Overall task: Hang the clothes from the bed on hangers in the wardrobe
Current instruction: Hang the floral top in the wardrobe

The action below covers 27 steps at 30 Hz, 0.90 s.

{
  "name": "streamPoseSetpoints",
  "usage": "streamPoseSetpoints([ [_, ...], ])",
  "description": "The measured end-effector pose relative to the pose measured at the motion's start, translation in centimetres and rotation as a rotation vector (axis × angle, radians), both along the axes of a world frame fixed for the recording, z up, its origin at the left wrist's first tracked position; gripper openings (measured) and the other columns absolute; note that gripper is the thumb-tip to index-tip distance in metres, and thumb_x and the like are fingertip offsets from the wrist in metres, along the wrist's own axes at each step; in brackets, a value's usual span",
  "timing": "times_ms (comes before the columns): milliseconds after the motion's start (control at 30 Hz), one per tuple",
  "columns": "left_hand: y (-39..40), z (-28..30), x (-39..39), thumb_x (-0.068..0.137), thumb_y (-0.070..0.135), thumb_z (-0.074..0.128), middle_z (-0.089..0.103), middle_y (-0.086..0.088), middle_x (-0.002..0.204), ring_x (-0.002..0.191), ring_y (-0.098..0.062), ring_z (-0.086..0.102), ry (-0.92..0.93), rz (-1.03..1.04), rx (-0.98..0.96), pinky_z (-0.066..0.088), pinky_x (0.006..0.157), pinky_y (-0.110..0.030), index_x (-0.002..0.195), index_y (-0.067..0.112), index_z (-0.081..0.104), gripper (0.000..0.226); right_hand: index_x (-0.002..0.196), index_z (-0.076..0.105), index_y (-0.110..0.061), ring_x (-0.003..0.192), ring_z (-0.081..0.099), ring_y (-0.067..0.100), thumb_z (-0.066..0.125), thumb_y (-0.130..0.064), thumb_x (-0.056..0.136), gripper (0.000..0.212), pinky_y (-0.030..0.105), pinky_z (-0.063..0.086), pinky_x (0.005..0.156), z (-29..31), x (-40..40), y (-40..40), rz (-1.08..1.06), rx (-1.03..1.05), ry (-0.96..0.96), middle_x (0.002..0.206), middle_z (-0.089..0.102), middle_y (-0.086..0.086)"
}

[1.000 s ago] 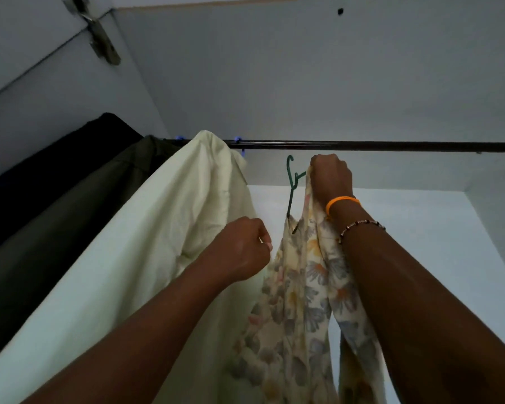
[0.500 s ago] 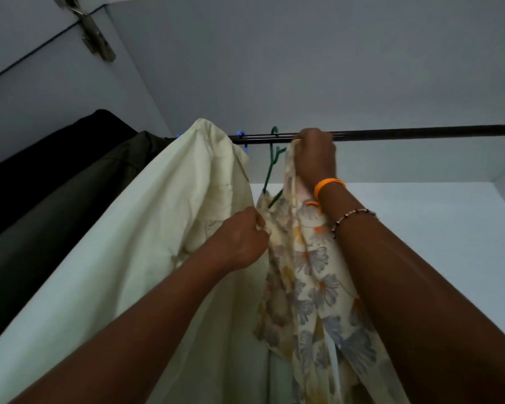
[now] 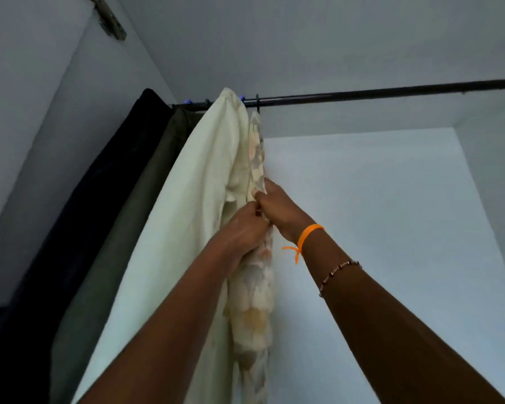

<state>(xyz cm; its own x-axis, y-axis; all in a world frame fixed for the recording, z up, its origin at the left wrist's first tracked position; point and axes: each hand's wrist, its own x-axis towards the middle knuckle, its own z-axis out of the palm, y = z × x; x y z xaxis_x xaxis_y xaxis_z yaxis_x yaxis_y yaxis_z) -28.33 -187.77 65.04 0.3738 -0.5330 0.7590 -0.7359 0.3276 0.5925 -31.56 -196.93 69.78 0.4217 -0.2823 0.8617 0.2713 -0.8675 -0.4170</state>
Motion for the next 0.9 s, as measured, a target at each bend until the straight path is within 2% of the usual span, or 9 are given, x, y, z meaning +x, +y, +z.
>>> streamPoseSetpoints([
  [100, 3.4, -5.0, -1.2, 0.096, 0.004, 0.038, 0.060, -0.017, 0.121, 0.105, -0.027, 0.059, 0.061, -0.024, 0.124, 0.048, 0.081, -0.034, 0.125, 0.006, 0.054, 0.033, 0.116, 0.053, -0.012, 0.091, 0.058, 0.016, 0.036, -0.003, 0.094, 0.029, 0.020, 0.049, 0.072, -7.4, -2.8, 4.4, -0.003, 0.107, 0.041, 0.102, 0.062, 0.004],
  [200, 6.7, -10.1, -2.1, 0.098, 0.008, 0.038, 0.061, -0.010, 0.109, 0.090, -0.019, 0.057, 0.178, -0.100, 0.171, 0.045, 0.070, -0.028, 0.113, 0.016, 0.057, 0.025, 0.115, 0.058, -0.005, 0.093, 0.061, 0.022, 0.038, 0.000, 0.092, 0.031, 0.031, 0.051, 0.080, -13.1, -5.6, 8.2, -0.024, 0.212, 0.109, 0.108, 0.064, 0.015],
  [267, 8.8, -12.9, -2.8, 0.098, 0.009, 0.040, 0.063, -0.008, 0.102, 0.086, -0.019, 0.059, 0.293, -0.147, 0.183, 0.048, 0.077, -0.032, 0.104, 0.019, 0.057, 0.021, 0.114, 0.058, 0.000, 0.092, 0.061, 0.024, 0.039, -0.001, 0.092, 0.030, 0.039, 0.050, 0.087, -16.5, -7.3, 10.6, 0.012, 0.325, 0.163, 0.111, 0.063, 0.022],
  [367, 12.2, -16.5, -4.7, 0.098, 0.016, 0.047, 0.067, -0.001, 0.105, 0.093, -0.015, 0.064, 0.422, -0.215, 0.213, 0.051, 0.085, -0.034, 0.108, 0.021, 0.058, 0.016, 0.117, 0.057, 0.000, 0.099, 0.061, 0.025, 0.044, -0.003, 0.094, 0.026, 0.041, 0.048, 0.094, -20.4, -10.5, 14.4, 0.133, 0.487, 0.171, 0.111, 0.061, 0.021],
  [500, 16.9, -20.5, -7.7, 0.096, 0.018, 0.051, 0.065, -0.001, 0.105, 0.100, -0.016, 0.061, 0.541, -0.247, 0.221, 0.051, 0.086, -0.031, 0.111, 0.015, 0.059, 0.017, 0.121, 0.058, -0.002, 0.112, 0.059, 0.029, 0.049, -0.006, 0.094, 0.028, 0.040, 0.046, 0.097, -24.6, -14.3, 18.9, 0.157, 0.578, 0.191, 0.120, 0.061, 0.018],
  [633, 21.7, -24.8, -11.1, 0.097, 0.012, 0.046, 0.066, -0.005, 0.104, 0.102, -0.018, 0.063, 0.700, -0.213, 0.157, 0.052, 0.081, -0.029, 0.104, 0.013, 0.060, 0.016, 0.116, 0.061, -0.004, 0.110, 0.061, 0.026, 0.043, -0.003, 0.095, 0.027, 0.034, 0.050, 0.094, -28.6, -17.3, 24.0, 0.152, 0.609, 0.197, 0.118, 0.063, 0.015],
  [733, 26.0, -27.9, -14.0, 0.096, 0.006, 0.044, 0.065, -0.004, 0.095, 0.095, -0.018, 0.063, 0.782, -0.188, 0.114, 0.053, 0.076, -0.026, 0.096, 0.012, 0.061, 0.018, 0.111, 0.062, -0.005, 0.105, 0.062, 0.023, 0.042, 0.000, 0.095, 0.027, 0.028, 0.052, 0.088, -31.6, -19.7, 28.5, 0.181, 0.658, 0.193, 0.110, 0.065, 0.011],
  [833, 31.5, -31.1, -17.5, 0.093, 0.004, 0.044, 0.065, -0.005, 0.096, 0.092, -0.016, 0.062, 0.841, -0.147, 0.098, 0.054, 0.077, -0.026, 0.098, 0.010, 0.061, 0.019, 0.112, 0.064, -0.003, 0.103, 0.064, 0.021, 0.041, 0.001, 0.093, 0.029, 0.023, 0.054, 0.081, -35.2, -22.7, 33.7, 0.199, 0.701, 0.235, 0.110, 0.066, 0.011],
  [900, 35.5, -33.6, -19.9, 0.092, 0.003, 0.044, 0.066, -0.006, 0.097, 0.092, -0.017, 0.063, 0.892, -0.109, 0.107, 0.055, 0.079, -0.027, 0.096, 0.011, 0.061, 0.019, 0.110, 0.064, -0.003, 0.100, 0.065, 0.022, 0.041, 0.001, 0.093, 0.029, 0.026, 0.054, 0.082, -37.8, -24.7, 37.3, 0.242, 0.734, 0.267, 0.109, 0.066, 0.013],
])
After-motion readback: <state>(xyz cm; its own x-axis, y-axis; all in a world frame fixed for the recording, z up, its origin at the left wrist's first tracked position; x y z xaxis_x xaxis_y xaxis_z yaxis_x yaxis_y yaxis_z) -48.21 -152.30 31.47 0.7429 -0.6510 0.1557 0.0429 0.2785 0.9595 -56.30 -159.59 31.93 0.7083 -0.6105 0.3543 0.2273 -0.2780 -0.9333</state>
